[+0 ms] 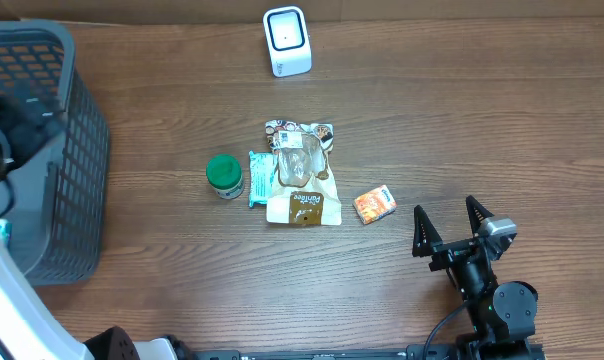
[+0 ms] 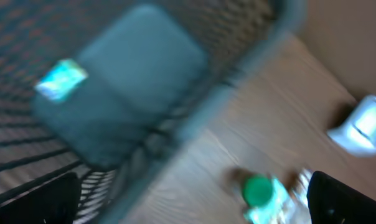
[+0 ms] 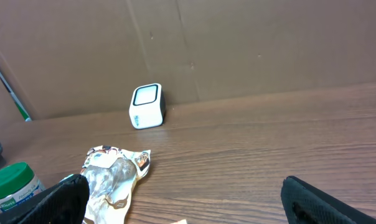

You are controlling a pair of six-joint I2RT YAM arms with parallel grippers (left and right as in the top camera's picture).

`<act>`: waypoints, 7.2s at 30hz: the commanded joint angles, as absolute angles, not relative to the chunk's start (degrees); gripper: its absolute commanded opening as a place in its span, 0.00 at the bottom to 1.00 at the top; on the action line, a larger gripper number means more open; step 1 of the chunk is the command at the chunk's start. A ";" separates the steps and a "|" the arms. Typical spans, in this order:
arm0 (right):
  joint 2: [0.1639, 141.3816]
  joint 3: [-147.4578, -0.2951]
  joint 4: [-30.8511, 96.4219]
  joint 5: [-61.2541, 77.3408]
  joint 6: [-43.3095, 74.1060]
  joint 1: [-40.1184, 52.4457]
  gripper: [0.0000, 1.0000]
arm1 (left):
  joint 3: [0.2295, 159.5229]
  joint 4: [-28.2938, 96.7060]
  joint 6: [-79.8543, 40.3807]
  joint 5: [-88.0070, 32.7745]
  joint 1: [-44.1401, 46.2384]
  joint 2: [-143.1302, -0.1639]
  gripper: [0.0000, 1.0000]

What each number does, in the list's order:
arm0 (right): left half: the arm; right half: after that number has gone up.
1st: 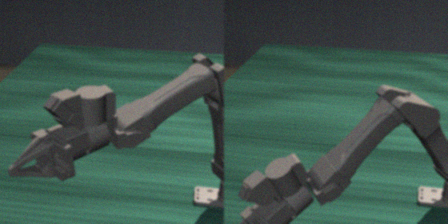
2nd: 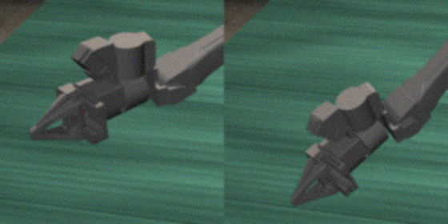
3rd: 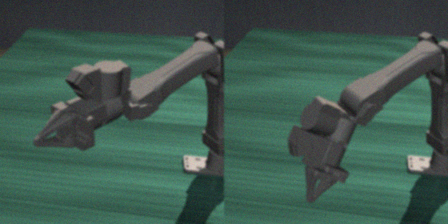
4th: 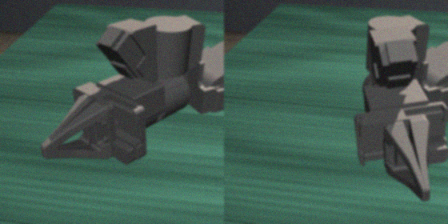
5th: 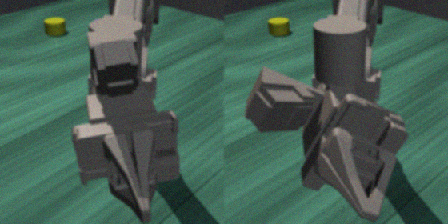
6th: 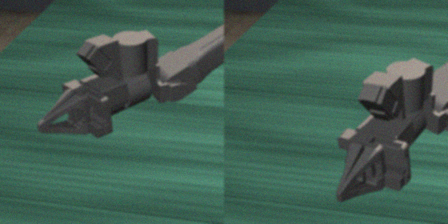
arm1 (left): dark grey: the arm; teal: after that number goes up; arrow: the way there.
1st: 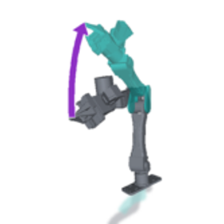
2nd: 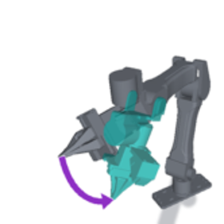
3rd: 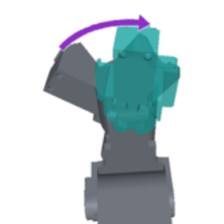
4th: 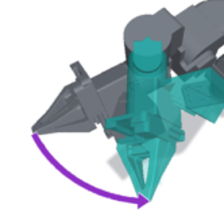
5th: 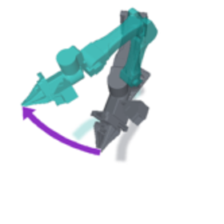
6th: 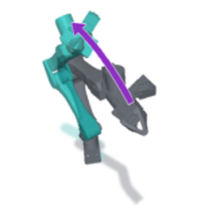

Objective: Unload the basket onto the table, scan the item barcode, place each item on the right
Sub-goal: 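Release the tissues and move the left gripper back into the basket, then grasp the green-and-white Kleenex tissue pack in the basket with the left gripper, then lift the green tissue pack out and set it beside the orange pack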

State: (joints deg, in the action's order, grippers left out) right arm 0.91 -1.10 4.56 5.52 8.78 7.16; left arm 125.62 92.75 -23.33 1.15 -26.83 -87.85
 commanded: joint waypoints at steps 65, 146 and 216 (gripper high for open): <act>0.71 -0.47 4.32 5.06 8.49 7.01 1.00 | 82.32 44.60 -10.70 34.94 -42.83 -117.12 0.56; 0.71 -0.47 4.32 5.06 8.49 7.01 1.00 | 71.90 36.03 -7.64 10.46 -43.22 -113.43 0.16; 0.71 -0.47 4.32 5.06 8.49 7.01 1.00 | 87.46 56.51 -26.72 -11.84 35.83 -101.58 0.04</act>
State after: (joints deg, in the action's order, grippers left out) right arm 0.91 -1.10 4.56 5.52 8.73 7.16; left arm 87.72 58.26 -23.99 -12.16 34.17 -98.83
